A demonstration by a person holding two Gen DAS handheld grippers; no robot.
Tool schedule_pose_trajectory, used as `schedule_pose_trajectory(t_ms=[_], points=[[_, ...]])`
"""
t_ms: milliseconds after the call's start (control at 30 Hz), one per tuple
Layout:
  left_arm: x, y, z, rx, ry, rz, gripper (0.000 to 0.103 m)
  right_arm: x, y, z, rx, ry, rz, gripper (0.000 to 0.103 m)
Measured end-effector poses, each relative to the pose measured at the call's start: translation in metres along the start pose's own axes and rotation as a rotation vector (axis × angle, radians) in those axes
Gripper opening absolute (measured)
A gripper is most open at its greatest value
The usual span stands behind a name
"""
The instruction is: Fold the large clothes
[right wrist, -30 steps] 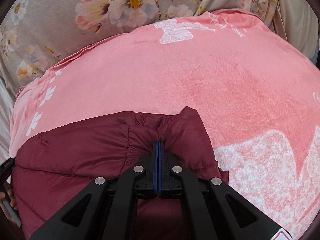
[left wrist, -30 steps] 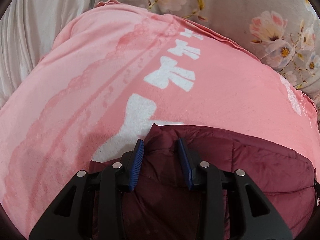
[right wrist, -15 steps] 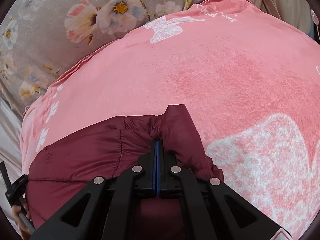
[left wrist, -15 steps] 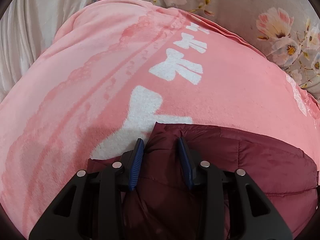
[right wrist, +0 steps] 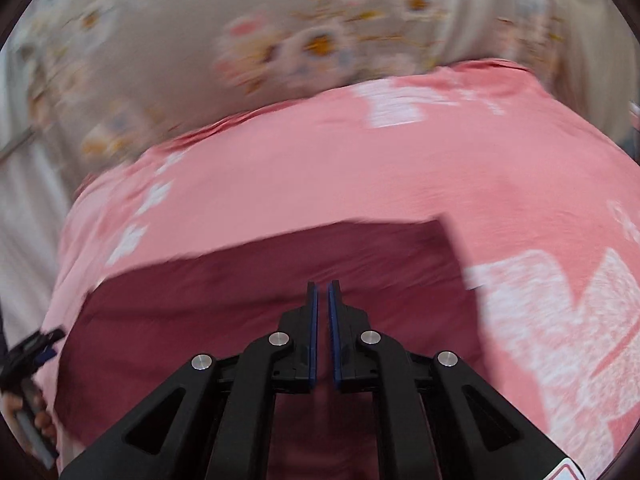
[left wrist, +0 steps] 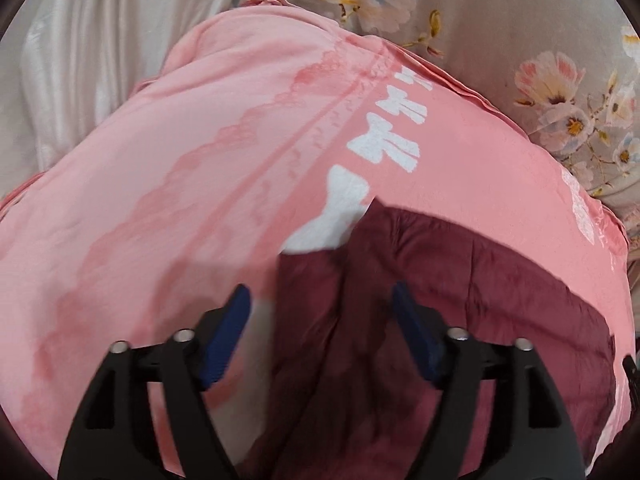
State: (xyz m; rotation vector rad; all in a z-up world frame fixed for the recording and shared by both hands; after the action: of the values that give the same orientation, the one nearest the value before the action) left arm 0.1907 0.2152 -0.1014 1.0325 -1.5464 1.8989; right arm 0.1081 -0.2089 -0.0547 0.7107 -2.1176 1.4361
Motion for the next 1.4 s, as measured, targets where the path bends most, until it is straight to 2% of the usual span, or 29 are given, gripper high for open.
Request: schedule_pose_trajectory(t_ms=[33,133,267,367,433,467,500,567,633,667,700,733,833,900,967,1100,1233,1333,1400], points=[[0.008,0.01,-0.008,0.003,0.021,-0.019,0.085,-0.004,0.014,-0.029,0.046,-0.057,-0.047,0.007],[0.019,0.038,-0.026,0.066,0.104,-0.086,0.089,-0.016,0.051,-0.086,0.111,-0.162,-0.142,0.007],[0.016,0.069,-0.041,0.143,0.132,-0.138,0.09,-0.032,0.088,-0.123,0.183,-0.174,-0.204,0.007],[0.019,0.078,-0.033,0.123,0.111,-0.101,0.09,-0.044,0.1,-0.128,0.218,-0.137,-0.208,0.007],[0.026,0.079,-0.02,0.109,0.13,-0.091,0.088,-0.047,0.105,-0.127,0.222,-0.126,-0.2,0.007],[0.029,0.08,-0.014,0.102,0.15,-0.093,0.085,-0.046,0.108,-0.125,0.224,-0.124,-0.198,0.006],[0.033,0.08,-0.004,0.09,0.176,-0.099,0.076,-0.048,0.11,-0.124,0.226,-0.122,-0.198,0.006],[0.04,0.079,0.007,0.066,0.164,-0.081,0.065,-0.05,0.113,-0.12,0.229,-0.124,-0.193,0.006],[0.051,0.076,0.018,0.036,0.159,-0.053,0.044,-0.052,0.113,-0.118,0.224,-0.129,-0.188,0.005],[0.058,0.074,0.024,0.025,0.164,-0.04,0.036,-0.052,0.114,-0.117,0.226,-0.13,-0.185,0.005],[0.063,0.071,0.028,0.019,0.173,-0.031,0.02,-0.052,0.115,-0.117,0.226,-0.132,-0.183,0.005],[0.072,0.069,0.034,0.007,0.186,-0.017,0.016,-0.052,0.115,-0.116,0.221,-0.136,-0.182,0.005],[0.1,0.061,0.051,-0.021,0.229,0.042,0.012,-0.052,0.114,-0.112,0.191,-0.165,-0.185,0.005],[0.122,0.055,0.064,-0.055,0.249,0.091,0.012,-0.043,0.111,-0.104,0.125,-0.208,-0.184,0.004],[0.141,0.054,0.075,-0.088,0.265,0.122,0.011,-0.018,0.113,-0.096,0.076,-0.257,-0.166,0.007],[0.17,0.05,0.09,-0.139,0.292,0.161,0.011,0.019,0.134,-0.087,0.089,-0.279,-0.174,0.007],[0.196,0.051,0.115,-0.192,0.34,0.195,0.011,0.018,0.159,-0.084,0.105,-0.269,-0.213,0.007],[0.219,0.058,0.146,-0.266,0.373,0.222,0.011,0.009,0.162,-0.08,0.074,-0.291,-0.216,0.001],[0.23,0.065,0.167,-0.313,0.404,0.228,0.011,0.007,0.163,-0.075,0.044,-0.322,-0.208,0.001]])
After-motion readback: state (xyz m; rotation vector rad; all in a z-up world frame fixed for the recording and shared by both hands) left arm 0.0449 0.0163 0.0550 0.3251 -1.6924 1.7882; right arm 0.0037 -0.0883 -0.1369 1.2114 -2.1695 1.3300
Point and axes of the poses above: each gripper's, at about its wrist camera, not at the fingertips, and x roughly against the way its jaws point, z to its right, y to its underside, the point moved 8 cm from there along -x, roughly the way its jaws point, and after that the axes turned 8 degrees about -y, right-handed, at the moved point
